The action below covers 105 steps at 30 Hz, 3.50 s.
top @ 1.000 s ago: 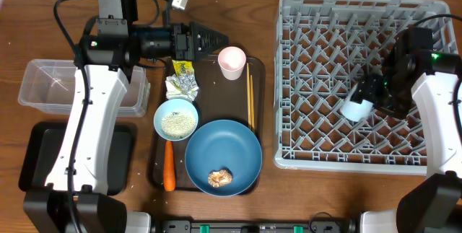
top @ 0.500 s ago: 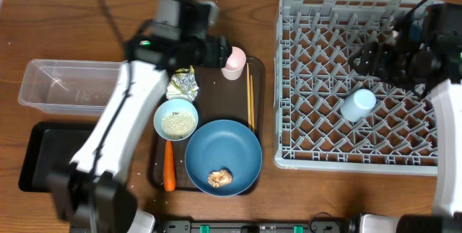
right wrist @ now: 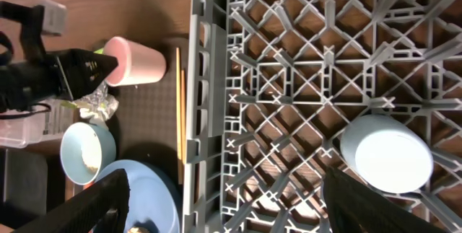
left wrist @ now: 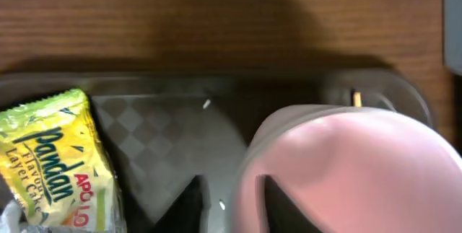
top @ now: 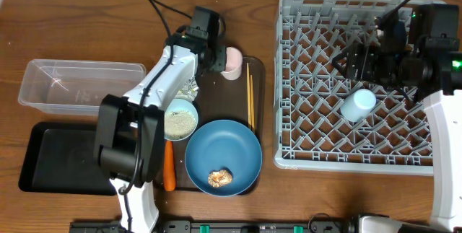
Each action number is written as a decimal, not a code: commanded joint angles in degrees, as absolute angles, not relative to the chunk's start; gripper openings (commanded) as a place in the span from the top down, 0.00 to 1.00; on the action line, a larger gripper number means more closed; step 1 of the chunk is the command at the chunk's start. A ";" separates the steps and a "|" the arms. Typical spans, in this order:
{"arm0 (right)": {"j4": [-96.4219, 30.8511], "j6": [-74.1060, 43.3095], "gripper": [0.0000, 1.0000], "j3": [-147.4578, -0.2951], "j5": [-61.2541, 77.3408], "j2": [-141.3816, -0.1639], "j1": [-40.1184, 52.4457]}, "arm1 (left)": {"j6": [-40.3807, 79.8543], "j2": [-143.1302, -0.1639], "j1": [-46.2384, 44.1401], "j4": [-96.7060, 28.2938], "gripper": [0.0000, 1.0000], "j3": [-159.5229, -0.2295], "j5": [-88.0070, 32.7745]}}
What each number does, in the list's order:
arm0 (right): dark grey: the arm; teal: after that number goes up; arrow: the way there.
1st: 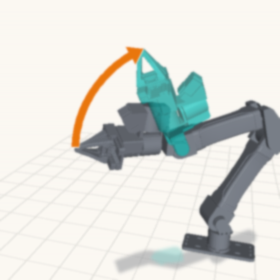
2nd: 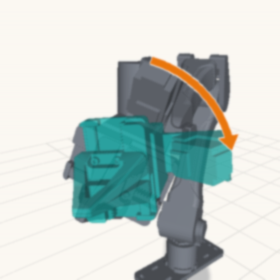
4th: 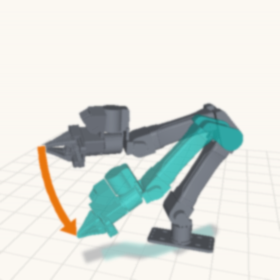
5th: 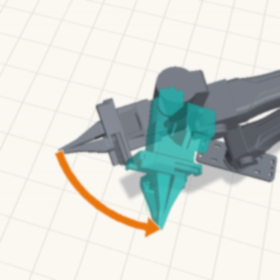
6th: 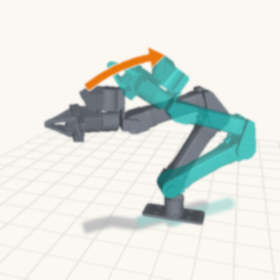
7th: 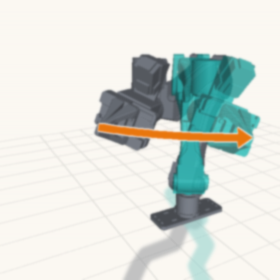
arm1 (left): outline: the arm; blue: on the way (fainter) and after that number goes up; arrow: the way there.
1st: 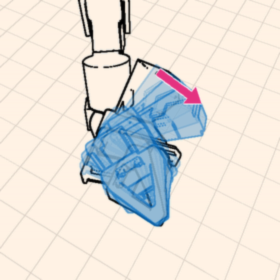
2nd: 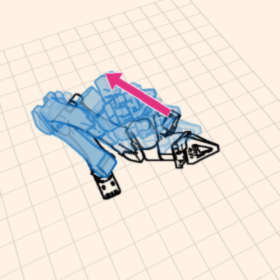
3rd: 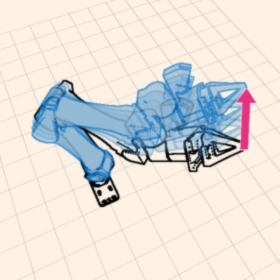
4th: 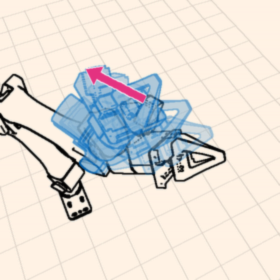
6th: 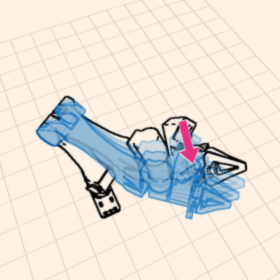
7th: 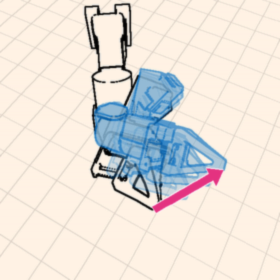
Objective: Sort waste into correct bins and load items into the dishwasher rack
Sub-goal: 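Grasp the pink cup with the left gripper and lift it, then hand the pink cup from the left gripper to the right gripper, then place the pink cup in the dish rack beside the blue cup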
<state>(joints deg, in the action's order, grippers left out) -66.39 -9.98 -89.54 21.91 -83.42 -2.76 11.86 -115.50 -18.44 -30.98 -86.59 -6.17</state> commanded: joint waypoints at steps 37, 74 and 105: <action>-42.35 19.53 0.22 -89.67 65.25 -83.53 12.78 | 22.81 -93.43 -3.31 -26.30 0.94 -87.26 -90.11; -38.89 9.91 0.49 -89.67 58.19 -81.76 10.94 | 23.24 -92.73 -1.54 -20.21 0.41 -87.24 -86.91; -80.62 -0.82 0.48 -89.65 13.04 -82.67 0.08 | 23.27 -92.75 -0.56 -20.43 0.36 -87.24 -81.58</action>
